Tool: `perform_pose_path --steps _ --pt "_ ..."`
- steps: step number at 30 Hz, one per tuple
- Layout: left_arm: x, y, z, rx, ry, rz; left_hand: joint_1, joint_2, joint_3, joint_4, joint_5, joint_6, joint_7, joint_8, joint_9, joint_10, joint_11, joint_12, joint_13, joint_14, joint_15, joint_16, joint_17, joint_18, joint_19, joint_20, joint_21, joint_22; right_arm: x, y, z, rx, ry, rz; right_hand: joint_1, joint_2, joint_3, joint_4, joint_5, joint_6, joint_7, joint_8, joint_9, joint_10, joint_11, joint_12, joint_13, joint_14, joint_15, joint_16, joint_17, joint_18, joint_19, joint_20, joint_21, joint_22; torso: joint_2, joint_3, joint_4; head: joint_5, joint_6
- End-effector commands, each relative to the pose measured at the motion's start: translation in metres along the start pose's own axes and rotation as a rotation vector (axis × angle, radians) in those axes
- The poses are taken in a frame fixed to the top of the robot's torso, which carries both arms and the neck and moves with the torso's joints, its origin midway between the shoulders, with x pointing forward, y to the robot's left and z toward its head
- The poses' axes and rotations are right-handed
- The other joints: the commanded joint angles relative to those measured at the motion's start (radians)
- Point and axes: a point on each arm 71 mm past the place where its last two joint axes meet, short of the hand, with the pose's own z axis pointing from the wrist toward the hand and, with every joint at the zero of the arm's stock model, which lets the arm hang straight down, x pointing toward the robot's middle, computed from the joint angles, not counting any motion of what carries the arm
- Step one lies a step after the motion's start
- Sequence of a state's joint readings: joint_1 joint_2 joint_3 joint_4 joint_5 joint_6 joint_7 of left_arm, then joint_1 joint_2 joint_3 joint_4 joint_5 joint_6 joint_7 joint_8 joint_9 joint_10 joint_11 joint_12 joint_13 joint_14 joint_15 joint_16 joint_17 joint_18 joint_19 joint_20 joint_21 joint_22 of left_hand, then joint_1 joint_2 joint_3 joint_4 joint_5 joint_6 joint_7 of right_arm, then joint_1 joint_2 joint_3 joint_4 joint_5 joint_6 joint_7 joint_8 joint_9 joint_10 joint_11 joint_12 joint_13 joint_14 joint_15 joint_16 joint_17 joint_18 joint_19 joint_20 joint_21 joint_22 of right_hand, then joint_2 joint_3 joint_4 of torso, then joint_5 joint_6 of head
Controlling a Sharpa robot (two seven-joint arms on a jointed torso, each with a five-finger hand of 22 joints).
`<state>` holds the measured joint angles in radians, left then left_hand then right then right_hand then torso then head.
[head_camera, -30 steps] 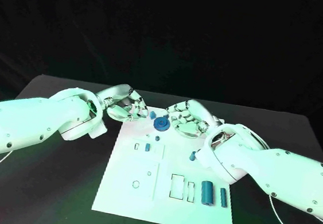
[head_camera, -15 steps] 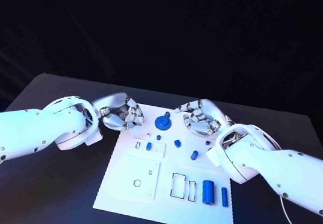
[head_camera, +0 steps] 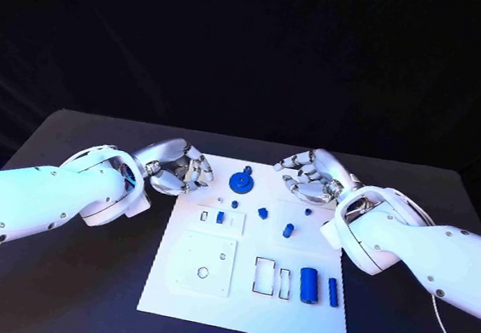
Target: Assemble the parts on the task board
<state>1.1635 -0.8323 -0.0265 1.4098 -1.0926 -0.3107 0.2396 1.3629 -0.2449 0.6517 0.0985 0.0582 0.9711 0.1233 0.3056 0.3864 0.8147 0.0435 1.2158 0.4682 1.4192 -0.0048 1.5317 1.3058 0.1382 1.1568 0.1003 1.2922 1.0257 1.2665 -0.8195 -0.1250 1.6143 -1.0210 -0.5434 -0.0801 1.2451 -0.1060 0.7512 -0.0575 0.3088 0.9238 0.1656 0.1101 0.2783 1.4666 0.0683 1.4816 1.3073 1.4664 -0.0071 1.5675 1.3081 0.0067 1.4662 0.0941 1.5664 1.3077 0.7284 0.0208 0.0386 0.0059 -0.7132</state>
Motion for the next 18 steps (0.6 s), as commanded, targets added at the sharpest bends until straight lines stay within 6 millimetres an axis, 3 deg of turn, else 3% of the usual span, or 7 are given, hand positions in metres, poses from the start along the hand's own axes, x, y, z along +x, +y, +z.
perform_pose_path --steps 1,9,13,18 --pt "0.0 -0.002 0.001 0.005 -0.02 -0.06 -0.01 -0.008 0.013 -0.002 0.002 -0.022 0.006 -0.013 -0.002 -0.014 0.013 -0.022 -0.008 -0.033 0.005 -0.016 -0.042 -0.006 -0.029 0.004 -0.022 -0.031 0.003 0.0 -0.001 -0.012 0.052 -0.048 0.006 -0.019 -0.053 -0.008 -0.035 0.018 0.001 0.013 0.005 0.035 0.009 -0.006 0.186 0.104 0.01 0.003 0.263 -0.007 0.105 0.009 0.004 0.263 0.0 0.002 0.0009 -0.005 -0.003" --pt "0.001 -0.003 0.0 -0.012 -0.023 -0.148 -0.014 -0.008 0.023 -0.009 0.001 -0.037 0.017 -0.021 0.001 -0.032 0.026 -0.069 -0.032 -0.096 0.018 -0.049 -0.136 0.012 -0.097 0.015 -0.081 -0.117 0.005 0.002 -0.002 -0.059 0.095 -0.174 0.028 -0.07 -0.137 -0.018 -0.14 0.05 -0.011 0.037 0.013 0.019 0.001 -0.027 0.17 0.104 0.004 0.003 0.262 -0.007 0.105 0.006 0.004 0.263 0.0 0.0011 0.0023 -0.009 -0.005" --pt "0.0 -0.004 -0.001 -0.031 -0.033 -0.233 -0.018 -0.009 0.027 -0.015 0.001 -0.048 0.024 -0.025 0.004 -0.037 0.035 -0.111 -0.058 -0.184 0.025 -0.104 -0.265 0.034 -0.182 0.022 -0.165 -0.232 0.008 0.006 -0.002 -0.107 0.12 -0.291 0.03 -0.093 -0.174 -0.004 -0.198 0.064 -0.019 0.048 0.013 0.009 -0.005 -0.041 0.159 0.103 0.0 0.001 0.258 -0.007 0.105 -0.001 0.004 0.263 0.0 0.002 0.0016 -0.011 -0.007" --pt "-0.002 -0.005 -0.005 -0.043 -0.044 -0.308 -0.02 -0.008 0.026 -0.017 0.001 -0.054 0.027 -0.028 0.005 -0.039 0.038 -0.127 -0.069 -0.198 0.027 -0.119 -0.291 0.038 -0.193 0.024 -0.186 -0.257 0.013 0.012 0.0 -0.154 0.144 -0.418 0.032 -0.11 -0.207 0.02 -0.236 0.075 -0.028 0.058 0.012 0.001 -0.011 -0.053 0.15 0.103 -0.004 0.0 0.257 -0.007 0.105 -0.008 0.004 0.263 0.0 0.0018 0.0022 -0.012 -0.01"
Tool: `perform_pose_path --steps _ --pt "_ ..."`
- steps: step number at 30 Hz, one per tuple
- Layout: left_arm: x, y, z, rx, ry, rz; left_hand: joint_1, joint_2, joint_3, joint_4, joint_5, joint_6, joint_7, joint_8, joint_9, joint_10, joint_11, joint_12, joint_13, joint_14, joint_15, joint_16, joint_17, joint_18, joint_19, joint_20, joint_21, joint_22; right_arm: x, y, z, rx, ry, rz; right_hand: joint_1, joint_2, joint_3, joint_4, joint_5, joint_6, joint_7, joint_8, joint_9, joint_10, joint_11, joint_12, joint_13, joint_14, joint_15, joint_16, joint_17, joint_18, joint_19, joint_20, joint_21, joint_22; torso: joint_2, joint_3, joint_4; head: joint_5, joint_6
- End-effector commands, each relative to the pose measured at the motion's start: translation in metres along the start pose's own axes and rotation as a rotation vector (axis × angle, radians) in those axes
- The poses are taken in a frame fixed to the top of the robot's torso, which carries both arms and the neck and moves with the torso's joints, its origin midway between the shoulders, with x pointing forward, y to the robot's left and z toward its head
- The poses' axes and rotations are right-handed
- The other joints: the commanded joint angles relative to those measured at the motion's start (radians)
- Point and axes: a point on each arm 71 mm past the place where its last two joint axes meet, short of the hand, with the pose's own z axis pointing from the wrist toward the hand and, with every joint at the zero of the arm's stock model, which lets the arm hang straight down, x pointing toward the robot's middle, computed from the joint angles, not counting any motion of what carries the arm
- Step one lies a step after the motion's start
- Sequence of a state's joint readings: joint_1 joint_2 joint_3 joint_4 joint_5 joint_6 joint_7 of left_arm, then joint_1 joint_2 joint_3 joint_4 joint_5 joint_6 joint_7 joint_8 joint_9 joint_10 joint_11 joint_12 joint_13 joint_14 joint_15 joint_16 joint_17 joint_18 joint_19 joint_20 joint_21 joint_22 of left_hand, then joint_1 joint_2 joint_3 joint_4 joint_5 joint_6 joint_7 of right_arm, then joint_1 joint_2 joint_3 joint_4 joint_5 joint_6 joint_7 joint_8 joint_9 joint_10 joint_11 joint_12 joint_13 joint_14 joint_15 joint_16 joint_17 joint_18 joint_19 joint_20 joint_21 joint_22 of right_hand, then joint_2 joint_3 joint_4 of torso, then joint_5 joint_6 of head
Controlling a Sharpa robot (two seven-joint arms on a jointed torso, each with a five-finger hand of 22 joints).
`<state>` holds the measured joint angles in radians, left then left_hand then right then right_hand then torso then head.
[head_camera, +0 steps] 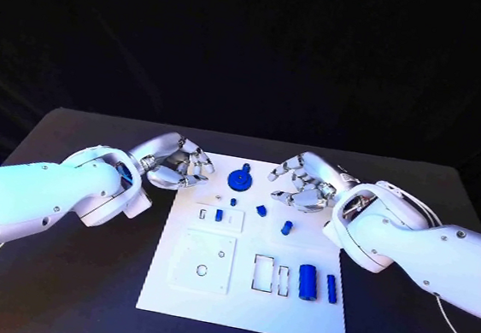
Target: Assemble the parts on the task board
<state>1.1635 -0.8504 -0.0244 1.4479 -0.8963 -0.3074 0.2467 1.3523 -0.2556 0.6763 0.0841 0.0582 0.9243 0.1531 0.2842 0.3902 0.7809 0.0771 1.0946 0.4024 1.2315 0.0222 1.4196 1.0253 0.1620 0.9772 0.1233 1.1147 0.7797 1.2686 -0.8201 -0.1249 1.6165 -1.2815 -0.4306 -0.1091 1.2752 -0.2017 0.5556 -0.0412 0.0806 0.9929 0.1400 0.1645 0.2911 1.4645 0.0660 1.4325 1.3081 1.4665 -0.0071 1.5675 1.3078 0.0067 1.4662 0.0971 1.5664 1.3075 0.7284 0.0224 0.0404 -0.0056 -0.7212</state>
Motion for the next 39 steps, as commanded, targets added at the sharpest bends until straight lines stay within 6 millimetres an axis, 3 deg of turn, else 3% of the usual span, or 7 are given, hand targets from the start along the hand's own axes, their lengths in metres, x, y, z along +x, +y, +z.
perform_pose_path --steps 1,12,25,39 --pt "0.0 -0.003 -0.002 -0.01 -0.011 -0.132 -0.01 0.004 0.002 -0.004 0.001 -0.008 -0.001 -0.007 0.002 -0.006 0.006 -0.012 -0.008 -0.019 0.001 -0.015 -0.025 0.017 -0.02 0.002 -0.019 -0.025 0.006 0.008 0.002 -0.066 0.064 -0.205 0.003 -0.02 -0.023 0.013 -0.019 0.008 -0.006 0.007 -0.002 0.002 -0.012 -0.006 0.148 0.103 -0.006 0.001 0.258 -0.006 0.104 -0.013 0.004 0.263 0.0 -0.0002 0.0009 -0.001 -0.003" --pt "-0.001 -0.01 -0.007 -0.004 -0.02 -0.208 -0.008 0.005 0.002 -0.008 0.001 -0.012 0.002 -0.008 0.004 -0.009 0.009 -0.028 -0.019 -0.032 0.004 -0.029 -0.048 0.02 -0.031 0.004 -0.04 -0.049 0.019 0.024 0.013 -0.098 0.134 -0.397 0.023 -0.031 -0.049 0.029 -0.026 0.015 -0.023 0.014 -0.005 0.009 -0.025 0.001 0.154 0.104 -0.014 0.003 0.263 -0.007 0.105 -0.021 0.004 0.263 0.002 -0.0021 0.0012 -0.006 -0.012" --pt "-0.001 -0.013 -0.009 -0.001 -0.025 -0.241 -0.007 0.007 0.002 -0.011 0.001 -0.014 0.004 -0.009 0.005 -0.01 0.012 -0.037 -0.025 -0.046 0.006 -0.04 -0.068 0.023 -0.04 0.005 -0.054 -0.066 0.026 0.026 0.019 -0.062 0.159 -0.479 0.028 -0.029 -0.053 0.034 -0.022 0.014 -0.023 0.013 -0.007 0.016 -0.026 0.011 0.162 0.104 -0.016 0.003 0.263 -0.007 0.105 -0.024 0.004 0.263 0.001 -0.0018 0.0034 -0.007 -0.02" --pt "-0.001 -0.013 -0.01 -0.003 -0.025 -0.245 -0.006 0.008 0.003 -0.012 0.001 -0.014 0.004 -0.009 0.005 -0.01 0.012 -0.04 -0.027 -0.048 0.006 -0.042 -0.071 0.023 -0.04 0.006 -0.056 -0.068 0.035 0.024 0.025 -0.042 0.194 -0.503 0.03 -0.031 -0.056 0.036 -0.021 0.012 -0.022 0.012 -0.008 0.019 -0.026 0.015 0.165 0.104 -0.017 0.003 0.263 -0.007 0.105 -0.025 0.004 0.263 -0.001 -0.0012 0.0003 -0.005 -0.023"
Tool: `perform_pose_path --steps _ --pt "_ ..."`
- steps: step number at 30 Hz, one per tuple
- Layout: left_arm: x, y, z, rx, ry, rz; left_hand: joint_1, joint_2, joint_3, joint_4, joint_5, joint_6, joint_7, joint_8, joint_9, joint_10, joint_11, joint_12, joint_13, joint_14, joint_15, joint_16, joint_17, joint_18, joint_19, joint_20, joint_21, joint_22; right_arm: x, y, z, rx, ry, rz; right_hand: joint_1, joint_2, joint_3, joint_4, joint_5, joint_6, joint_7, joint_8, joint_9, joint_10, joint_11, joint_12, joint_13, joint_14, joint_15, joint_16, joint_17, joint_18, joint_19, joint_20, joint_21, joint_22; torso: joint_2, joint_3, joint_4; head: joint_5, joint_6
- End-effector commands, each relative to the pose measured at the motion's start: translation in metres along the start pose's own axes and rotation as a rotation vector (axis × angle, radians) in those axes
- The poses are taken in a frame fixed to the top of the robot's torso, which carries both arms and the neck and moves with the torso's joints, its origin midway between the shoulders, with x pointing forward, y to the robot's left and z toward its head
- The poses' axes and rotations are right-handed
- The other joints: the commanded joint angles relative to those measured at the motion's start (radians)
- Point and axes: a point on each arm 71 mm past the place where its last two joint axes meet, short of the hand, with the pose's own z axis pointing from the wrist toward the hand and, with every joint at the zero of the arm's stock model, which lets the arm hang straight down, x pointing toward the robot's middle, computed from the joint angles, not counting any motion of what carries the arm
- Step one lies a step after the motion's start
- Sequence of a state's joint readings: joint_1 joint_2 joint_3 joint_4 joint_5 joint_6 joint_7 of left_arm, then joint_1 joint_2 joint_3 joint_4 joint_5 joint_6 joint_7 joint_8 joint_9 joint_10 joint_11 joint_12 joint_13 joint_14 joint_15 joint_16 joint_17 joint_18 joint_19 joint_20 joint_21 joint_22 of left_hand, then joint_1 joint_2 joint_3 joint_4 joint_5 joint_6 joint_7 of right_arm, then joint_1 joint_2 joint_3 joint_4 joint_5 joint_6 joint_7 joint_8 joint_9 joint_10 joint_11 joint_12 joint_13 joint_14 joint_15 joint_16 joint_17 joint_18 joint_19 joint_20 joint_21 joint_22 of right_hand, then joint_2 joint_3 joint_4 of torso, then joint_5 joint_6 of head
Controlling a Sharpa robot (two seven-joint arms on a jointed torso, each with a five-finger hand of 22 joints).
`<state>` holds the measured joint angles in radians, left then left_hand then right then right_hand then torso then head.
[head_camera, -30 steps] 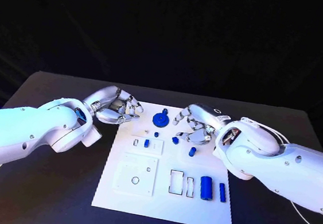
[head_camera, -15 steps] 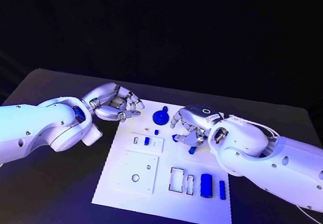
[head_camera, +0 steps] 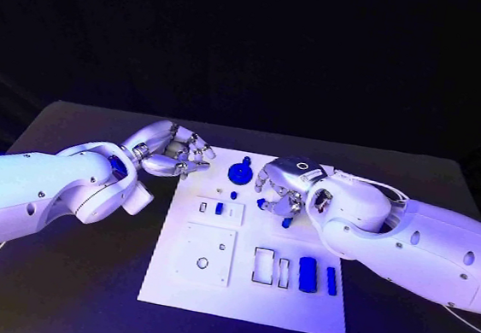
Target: Assemble the parts on the task board
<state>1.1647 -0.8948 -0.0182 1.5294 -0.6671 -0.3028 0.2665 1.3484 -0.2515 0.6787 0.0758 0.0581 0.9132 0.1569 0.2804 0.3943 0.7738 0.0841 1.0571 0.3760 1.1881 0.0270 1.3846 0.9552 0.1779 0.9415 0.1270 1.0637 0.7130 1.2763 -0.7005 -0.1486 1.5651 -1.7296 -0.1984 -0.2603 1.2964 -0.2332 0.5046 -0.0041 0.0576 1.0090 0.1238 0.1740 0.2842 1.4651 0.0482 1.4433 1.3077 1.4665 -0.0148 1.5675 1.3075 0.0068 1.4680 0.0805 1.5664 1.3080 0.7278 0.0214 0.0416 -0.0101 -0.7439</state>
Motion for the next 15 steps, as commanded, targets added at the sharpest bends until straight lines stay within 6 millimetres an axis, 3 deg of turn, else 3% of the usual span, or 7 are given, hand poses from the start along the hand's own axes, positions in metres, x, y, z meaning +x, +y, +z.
perform_pose_path --steps 1,15 --pt "0.0016 -0.0026 0.0007 0.015 0.01 -0.018 -0.003 0.004 0.0 -0.004 0.001 -0.003 0.001 -0.005 0.001 -0.003 0.005 -0.002 -0.001 -0.005 0.001 -0.007 -0.001 0.007 -0.005 0.002 -0.006 -0.001 0.004 -0.0015 0.0012 0.017 0.033 -0.038 0.009 0.001 -0.006 0.0 0.002 -0.004 -0.006 0.003 -0.001 0.019 -0.008 0.005 0.166 0.104 -0.009 0.003 0.263 -0.007 0.103 -0.008 0.004 0.263 -0.001 -0.0001 -0.0009 0.0 -0.001" --pt "0.0015 -0.0025 0.0007 0.013 0.012 -0.019 -0.003 0.004 0.0 -0.004 0.001 -0.003 0.001 -0.005 0.001 -0.003 0.005 -0.002 -0.001 -0.005 0.001 -0.007 -0.001 0.007 -0.005 0.002 -0.006 -0.001 0.0129 0.0002 0.0056 0.022 0.055 -0.05 0.009 0.003 -0.007 0.004 0.003 -0.004 -0.005 0.003 -0.002 0.023 -0.007 0.011 0.17 0.104 -0.01 0.003 0.263 -0.007 0.103 -0.009 0.004 0.263 0.0 -0.0007 0.0012 0.0 -0.002"
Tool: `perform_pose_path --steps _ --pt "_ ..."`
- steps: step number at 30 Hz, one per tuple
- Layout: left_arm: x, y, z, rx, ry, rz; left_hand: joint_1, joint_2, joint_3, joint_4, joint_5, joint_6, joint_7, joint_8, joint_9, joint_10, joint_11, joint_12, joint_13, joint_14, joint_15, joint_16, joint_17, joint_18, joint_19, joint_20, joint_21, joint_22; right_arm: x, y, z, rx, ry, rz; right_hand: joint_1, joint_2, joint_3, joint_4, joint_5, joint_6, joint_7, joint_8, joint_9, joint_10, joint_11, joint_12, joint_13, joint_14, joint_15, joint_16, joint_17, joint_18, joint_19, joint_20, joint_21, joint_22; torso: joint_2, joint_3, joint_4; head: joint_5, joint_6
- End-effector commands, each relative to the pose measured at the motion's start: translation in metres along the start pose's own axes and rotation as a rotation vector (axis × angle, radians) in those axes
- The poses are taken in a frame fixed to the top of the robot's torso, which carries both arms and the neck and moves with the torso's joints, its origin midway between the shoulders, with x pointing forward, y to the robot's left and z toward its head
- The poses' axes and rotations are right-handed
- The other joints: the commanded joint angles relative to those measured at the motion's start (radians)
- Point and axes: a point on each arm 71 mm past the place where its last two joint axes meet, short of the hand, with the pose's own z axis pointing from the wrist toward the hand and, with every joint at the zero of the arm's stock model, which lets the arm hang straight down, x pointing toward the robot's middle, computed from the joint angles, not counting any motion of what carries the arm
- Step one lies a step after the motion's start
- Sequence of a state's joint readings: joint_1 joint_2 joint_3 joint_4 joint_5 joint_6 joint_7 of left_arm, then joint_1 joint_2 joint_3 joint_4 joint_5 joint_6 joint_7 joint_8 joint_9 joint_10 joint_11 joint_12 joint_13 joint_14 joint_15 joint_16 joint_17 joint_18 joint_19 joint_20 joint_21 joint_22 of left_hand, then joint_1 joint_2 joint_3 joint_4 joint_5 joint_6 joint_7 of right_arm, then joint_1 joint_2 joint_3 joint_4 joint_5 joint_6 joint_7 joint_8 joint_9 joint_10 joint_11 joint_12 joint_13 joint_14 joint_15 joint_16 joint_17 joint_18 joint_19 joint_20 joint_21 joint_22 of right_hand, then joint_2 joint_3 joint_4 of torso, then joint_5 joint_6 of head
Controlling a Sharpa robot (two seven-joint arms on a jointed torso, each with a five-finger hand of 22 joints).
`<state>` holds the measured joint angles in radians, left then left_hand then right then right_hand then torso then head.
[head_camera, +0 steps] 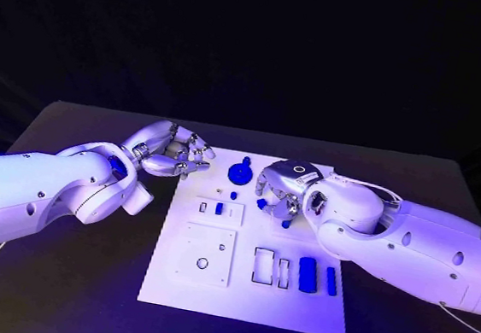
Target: Assemble the parts on the task board
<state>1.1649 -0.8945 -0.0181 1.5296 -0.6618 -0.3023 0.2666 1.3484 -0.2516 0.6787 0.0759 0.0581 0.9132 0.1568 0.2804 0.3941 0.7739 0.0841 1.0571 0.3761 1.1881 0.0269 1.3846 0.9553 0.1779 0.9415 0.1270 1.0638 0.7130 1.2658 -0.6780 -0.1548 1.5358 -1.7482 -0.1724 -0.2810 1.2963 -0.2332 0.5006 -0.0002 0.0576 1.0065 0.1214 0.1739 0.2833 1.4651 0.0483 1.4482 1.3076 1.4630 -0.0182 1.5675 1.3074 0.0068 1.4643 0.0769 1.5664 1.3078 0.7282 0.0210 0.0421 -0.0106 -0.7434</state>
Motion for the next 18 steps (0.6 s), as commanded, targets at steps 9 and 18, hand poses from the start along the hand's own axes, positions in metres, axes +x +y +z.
perform_pose_path --steps 9,18 --pt "0.0008 -0.0021 0.0005 0.01 0.01 -0.013 -0.004 0.003 -0.002 -0.005 0.0 -0.008 0.003 -0.007 0.001 -0.003 0.007 -0.007 -0.005 -0.005 0.003 -0.009 -0.002 0.007 -0.004 0.003 -0.009 -0.004 0.0104 0.0026 0.001 -0.003 0.042 -0.023 0.011 0.005 -0.005 0.004 0.003 0.001 -0.003 0.004 -0.002 0.028 -0.007 0.011 0.175 0.108 -0.008 0.003 0.263 -0.007 0.106 -0.006 0.004 0.263 0.0 0.0001 -0.0004 0.003 -0.007" --pt "0.0001 -0.0017 0.0004 0.005 0.008 -0.013 -0.004 0.003 -0.002 -0.005 0.0 -0.009 0.004 -0.008 0.001 -0.003 0.008 -0.007 -0.005 -0.005 0.003 -0.01 -0.003 0.007 -0.004 0.003 -0.01 -0.004 0.0113 0.0001 0.0012 0.015 0.033 -0.026 0.012 0.007 -0.006 0.006 0.003 0.003 -0.004 0.005 -0.002 0.029 -0.008 0.012 0.175 0.108 -0.009 0.003 0.263 -0.007 0.106 -0.007 0.004 0.263 0.0 0.0003 -0.0006 0.003 -0.007"
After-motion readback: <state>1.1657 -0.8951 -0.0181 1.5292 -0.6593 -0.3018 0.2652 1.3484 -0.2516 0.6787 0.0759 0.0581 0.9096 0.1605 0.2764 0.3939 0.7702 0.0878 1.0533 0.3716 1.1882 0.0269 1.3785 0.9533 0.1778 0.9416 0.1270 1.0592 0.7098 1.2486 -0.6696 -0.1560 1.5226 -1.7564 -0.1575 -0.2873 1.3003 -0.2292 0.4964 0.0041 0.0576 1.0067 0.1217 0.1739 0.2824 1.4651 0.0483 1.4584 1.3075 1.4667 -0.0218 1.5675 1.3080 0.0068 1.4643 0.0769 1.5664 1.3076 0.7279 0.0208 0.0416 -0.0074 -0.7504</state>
